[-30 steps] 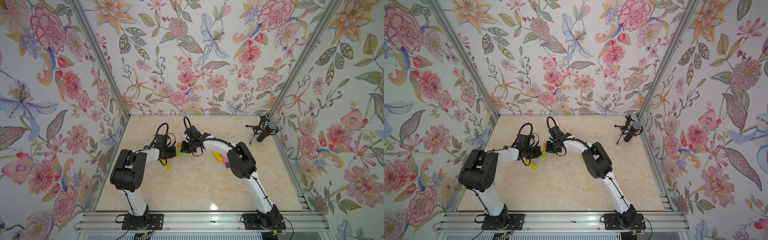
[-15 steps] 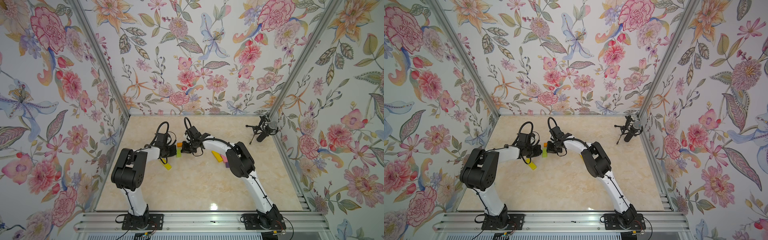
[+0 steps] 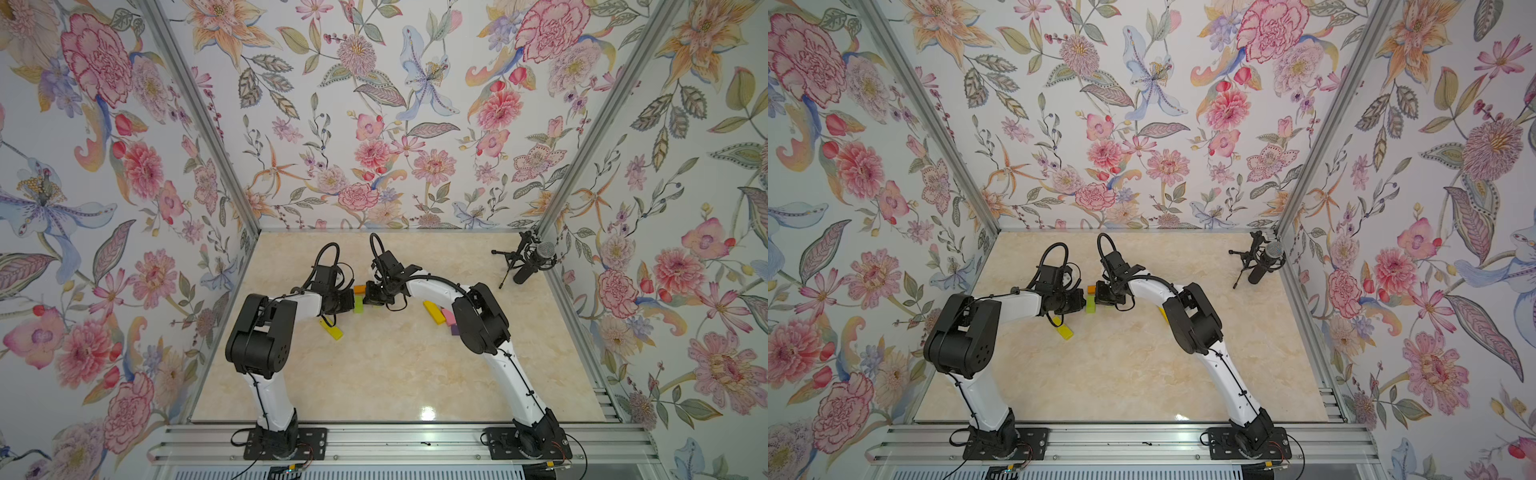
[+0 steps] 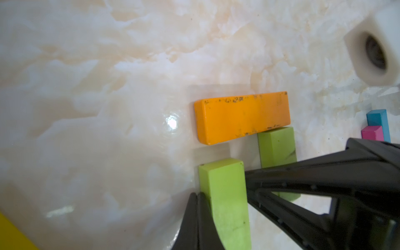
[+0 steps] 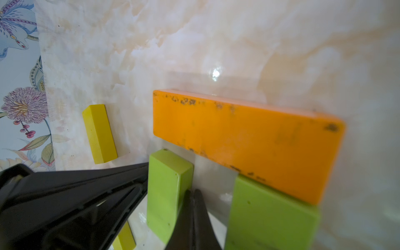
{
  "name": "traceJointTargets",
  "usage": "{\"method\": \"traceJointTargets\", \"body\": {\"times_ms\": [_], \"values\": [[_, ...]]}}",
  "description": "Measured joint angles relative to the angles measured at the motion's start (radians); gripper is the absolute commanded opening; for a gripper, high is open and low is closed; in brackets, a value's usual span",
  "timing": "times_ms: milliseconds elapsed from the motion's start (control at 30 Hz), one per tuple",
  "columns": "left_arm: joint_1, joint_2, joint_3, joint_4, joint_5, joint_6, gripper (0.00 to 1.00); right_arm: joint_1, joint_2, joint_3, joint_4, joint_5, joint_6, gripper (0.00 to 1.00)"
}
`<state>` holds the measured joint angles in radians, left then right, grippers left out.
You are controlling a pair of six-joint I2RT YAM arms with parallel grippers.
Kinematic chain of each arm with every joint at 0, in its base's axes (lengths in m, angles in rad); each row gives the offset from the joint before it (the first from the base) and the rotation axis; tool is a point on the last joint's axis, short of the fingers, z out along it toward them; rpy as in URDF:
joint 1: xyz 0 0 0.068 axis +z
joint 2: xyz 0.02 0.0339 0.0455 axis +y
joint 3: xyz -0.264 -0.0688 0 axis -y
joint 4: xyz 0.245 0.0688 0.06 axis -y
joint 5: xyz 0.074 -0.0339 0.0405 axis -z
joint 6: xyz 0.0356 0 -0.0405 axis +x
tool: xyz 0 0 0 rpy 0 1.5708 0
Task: Assemble the letter p with building blocks
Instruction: Assemble the building block at the center of the board.
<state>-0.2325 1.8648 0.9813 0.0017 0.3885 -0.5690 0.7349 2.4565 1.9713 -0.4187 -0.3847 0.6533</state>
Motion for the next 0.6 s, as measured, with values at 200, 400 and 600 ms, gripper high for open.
{"method": "traceJointTargets", "body": {"times_ms": [200,400,600], "values": [[0.0,0.005,0.006,0.0,0.0,0.0,0.0,-0.004,0.007,0.013,-0.005,0.0,0.002,0.0],[-0.001,0.013,0.016,0.0,0.0,0.0,0.0,-0.006,0.01,0.019,-0.008,0.0,0.003,0.0],[-0.001,0.016,0.021,-0.001,0.0,0.0,0.0,-0.006,0.011,0.02,-0.008,0.0,0.003,0.0]]}}
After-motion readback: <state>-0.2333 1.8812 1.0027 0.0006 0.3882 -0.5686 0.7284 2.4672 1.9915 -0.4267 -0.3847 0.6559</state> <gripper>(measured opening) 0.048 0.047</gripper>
